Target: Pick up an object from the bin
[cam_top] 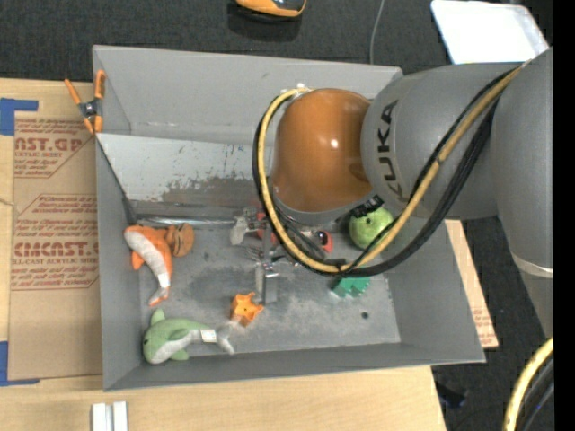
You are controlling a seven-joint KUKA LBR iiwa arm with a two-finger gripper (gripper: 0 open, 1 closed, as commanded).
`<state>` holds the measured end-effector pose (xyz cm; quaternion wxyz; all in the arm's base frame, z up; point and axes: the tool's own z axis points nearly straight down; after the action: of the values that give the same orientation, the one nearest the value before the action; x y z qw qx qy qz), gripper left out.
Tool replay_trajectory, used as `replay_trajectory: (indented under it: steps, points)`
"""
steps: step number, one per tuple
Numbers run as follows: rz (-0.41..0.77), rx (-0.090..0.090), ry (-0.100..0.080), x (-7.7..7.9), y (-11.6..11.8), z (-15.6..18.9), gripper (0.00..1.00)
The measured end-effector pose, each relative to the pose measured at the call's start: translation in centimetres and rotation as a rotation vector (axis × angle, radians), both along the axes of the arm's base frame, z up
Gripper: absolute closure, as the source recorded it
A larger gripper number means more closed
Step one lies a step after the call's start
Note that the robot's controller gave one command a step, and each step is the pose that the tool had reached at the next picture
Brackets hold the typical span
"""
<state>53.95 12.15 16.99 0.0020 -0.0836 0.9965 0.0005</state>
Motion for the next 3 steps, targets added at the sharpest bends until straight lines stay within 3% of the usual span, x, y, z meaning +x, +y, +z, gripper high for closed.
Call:
replay_trajectory:
  steps: [1,2,3]
  points:
    - [0.254,0.000,-0.003,-4.8,1.2,-1.1,0.00]
    - [0.309,-0.002,0.005,-3.9,-0.7,-3.2,0.00]
    - [0.403,0.001,-0.005,-2.5,-2.1,-10.1,0.00]
